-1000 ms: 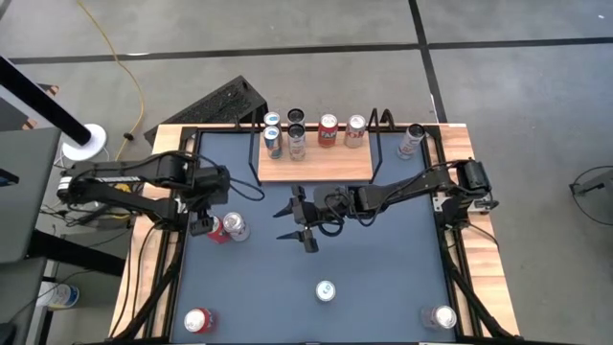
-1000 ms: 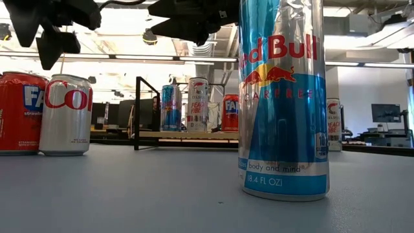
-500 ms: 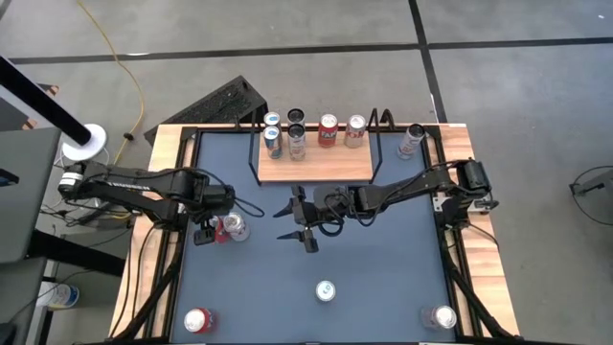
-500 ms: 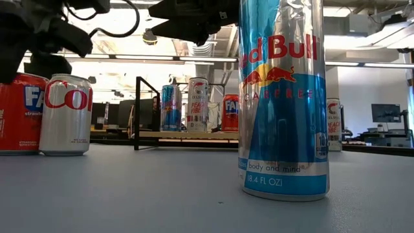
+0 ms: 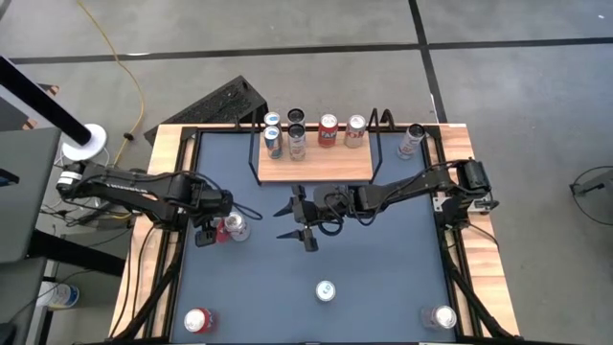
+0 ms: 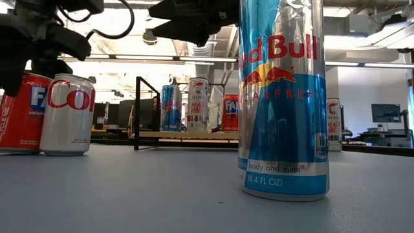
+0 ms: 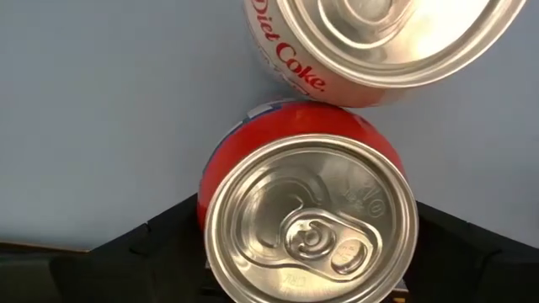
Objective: Place canned beverage on shelf
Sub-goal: Put the top orange soda can on the shelf aligned with the other orange soda can
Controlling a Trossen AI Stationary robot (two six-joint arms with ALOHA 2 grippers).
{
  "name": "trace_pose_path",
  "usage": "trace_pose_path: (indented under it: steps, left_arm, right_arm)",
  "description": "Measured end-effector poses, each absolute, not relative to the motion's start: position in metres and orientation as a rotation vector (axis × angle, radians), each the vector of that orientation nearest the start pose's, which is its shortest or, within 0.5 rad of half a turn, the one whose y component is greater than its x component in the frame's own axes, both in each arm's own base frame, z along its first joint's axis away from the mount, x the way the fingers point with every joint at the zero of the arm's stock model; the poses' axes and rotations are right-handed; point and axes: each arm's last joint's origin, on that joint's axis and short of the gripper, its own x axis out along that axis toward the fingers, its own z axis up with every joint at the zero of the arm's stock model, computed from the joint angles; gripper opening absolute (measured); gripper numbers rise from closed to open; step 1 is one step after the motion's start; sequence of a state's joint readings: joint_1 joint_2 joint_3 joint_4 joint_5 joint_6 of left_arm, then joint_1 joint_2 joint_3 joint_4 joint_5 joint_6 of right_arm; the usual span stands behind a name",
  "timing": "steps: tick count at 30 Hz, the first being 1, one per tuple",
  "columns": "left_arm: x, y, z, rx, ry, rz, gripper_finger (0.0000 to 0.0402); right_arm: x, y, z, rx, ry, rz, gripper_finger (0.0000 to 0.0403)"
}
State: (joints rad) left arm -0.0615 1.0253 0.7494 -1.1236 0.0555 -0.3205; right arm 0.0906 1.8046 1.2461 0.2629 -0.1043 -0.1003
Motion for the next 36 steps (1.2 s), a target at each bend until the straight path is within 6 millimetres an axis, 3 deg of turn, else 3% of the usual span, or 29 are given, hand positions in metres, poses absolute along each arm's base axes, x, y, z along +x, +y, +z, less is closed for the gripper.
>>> trace_pose_path:
  steps: [5,9,14,21,25,29,32,36]
  left_arm:
    - [0.149,-0.011,0.231,-0.275,1.415,0.144,0.0280]
    - [0.143,-0.010,0.253,-0.265,1.455,0.169,0.0280]
    - [0.135,-0.007,0.298,-0.202,1.435,0.225,0.0280]
    - [0.148,0.006,0.365,0.016,1.182,0.300,0.0280]
    - [0.176,0.017,0.393,0.120,1.048,0.254,0.0280]
    - [0.220,0.026,0.397,0.181,0.986,0.103,0.0280]
    - [0.257,0.029,0.381,0.241,0.992,-0.017,0.0280]
    - [0.302,0.031,0.345,0.319,1.056,-0.150,0.0280]
  right_arm:
    - [0.411,0.042,0.253,-0.092,0.292,0.211,0.0270]
    - [0.406,0.042,0.254,-0.076,0.338,0.213,0.0270]
    - [0.386,0.048,0.275,-0.105,0.386,0.237,0.0270]
    - [0.346,0.056,0.309,-0.170,0.462,0.169,0.0270]
    - [0.323,0.059,0.322,-0.220,0.493,0.115,0.0270]
    - [0.299,0.055,0.321,-0.207,0.511,0.061,0.0270]
    - [0.284,0.049,0.311,-0.192,0.511,-0.021,0.0270]
    - [0.268,0.044,0.287,-0.150,0.490,-0.080,0.0270]
